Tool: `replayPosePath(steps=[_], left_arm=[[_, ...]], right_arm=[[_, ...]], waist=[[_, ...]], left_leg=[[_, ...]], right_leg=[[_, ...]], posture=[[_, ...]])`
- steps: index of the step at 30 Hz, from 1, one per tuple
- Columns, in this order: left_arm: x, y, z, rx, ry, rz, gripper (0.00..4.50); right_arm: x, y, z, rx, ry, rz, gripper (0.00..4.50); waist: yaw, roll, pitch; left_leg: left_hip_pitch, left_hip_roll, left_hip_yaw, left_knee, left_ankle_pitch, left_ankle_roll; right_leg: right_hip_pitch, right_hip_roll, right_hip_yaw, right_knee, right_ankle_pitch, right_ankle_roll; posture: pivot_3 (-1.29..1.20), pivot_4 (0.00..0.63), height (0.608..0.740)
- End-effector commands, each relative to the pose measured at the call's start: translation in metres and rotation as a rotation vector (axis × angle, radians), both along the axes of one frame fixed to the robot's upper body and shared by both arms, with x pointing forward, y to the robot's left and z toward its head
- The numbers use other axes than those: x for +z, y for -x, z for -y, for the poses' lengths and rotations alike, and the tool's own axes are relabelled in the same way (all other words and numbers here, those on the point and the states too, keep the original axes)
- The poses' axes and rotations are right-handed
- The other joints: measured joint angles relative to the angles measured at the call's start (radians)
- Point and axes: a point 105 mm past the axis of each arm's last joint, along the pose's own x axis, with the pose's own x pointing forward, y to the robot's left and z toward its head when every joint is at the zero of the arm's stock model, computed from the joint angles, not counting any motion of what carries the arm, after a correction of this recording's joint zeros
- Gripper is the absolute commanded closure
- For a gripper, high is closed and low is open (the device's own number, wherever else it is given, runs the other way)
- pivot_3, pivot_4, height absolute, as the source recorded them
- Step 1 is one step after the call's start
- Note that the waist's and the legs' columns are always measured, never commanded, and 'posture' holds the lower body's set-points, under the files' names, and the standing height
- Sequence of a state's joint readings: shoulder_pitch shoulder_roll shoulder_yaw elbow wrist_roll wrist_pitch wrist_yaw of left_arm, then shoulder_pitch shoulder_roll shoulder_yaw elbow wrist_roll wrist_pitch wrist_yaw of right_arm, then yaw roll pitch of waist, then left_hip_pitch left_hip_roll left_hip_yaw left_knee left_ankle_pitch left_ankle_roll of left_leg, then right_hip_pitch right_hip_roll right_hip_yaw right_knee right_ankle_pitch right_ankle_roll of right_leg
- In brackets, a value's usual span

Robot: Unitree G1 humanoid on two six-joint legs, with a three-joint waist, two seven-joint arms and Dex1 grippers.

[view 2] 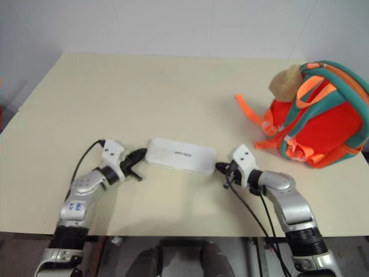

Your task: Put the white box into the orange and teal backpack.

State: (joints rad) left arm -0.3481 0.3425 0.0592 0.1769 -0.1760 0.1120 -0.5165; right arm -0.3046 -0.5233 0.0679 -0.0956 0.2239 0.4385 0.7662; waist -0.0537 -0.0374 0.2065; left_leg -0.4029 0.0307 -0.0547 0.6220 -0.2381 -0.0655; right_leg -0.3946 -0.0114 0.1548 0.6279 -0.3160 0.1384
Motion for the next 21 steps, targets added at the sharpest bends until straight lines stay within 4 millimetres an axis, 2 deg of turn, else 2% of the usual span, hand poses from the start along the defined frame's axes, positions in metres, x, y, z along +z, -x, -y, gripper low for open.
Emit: replayPosePath(steps=[1,10,16,21], left_arm=[[-0.002,0.000,0.009,-0.031,-0.003,0.001,4.48],[-0.008,0.019,0.017,-0.102,0.029,-0.053,4.48],[-0.013,0.046,0.029,-0.130,0.071,-0.098,4.48],[-0.012,0.048,0.023,-0.086,0.059,-0.096,4.48]], right_arm=[[0.012,0.000,-0.004,0.013,-0.020,0.044,4.50],[0.012,0.001,0.001,0.017,-0.023,0.040,4.50],[0.010,-0.001,0.015,0.032,-0.001,0.033,4.50],[0.008,-0.001,0.016,0.054,0.007,0.013,4.50]], waist=[[-0.001,0.000,0.000],[-0.001,0.000,0.000],[-0.001,0.000,0.000],[-0.002,0.000,0.000]], left_leg=[[0.000,0.000,0.000,0.000,0.000,0.000],[0.000,0.000,0.000,0.000,0.000,0.000],[0.000,0.000,0.000,0.000,0.000,0.000],[0.001,0.000,0.000,0.000,0.000,0.000]], right_leg=[[0.000,0.000,0.000,0.000,0.000,0.000],[0.000,0.000,0.000,0.000,0.000,0.000],[0.000,-0.001,0.000,0.000,0.000,0.000],[0.001,0.000,0.000,0.000,0.000,0.000]], posture=[[0.00,0.150,0.740],[0.00,0.150,0.740],[0.00,0.150,0.740],[0.00,0.150,0.740]])
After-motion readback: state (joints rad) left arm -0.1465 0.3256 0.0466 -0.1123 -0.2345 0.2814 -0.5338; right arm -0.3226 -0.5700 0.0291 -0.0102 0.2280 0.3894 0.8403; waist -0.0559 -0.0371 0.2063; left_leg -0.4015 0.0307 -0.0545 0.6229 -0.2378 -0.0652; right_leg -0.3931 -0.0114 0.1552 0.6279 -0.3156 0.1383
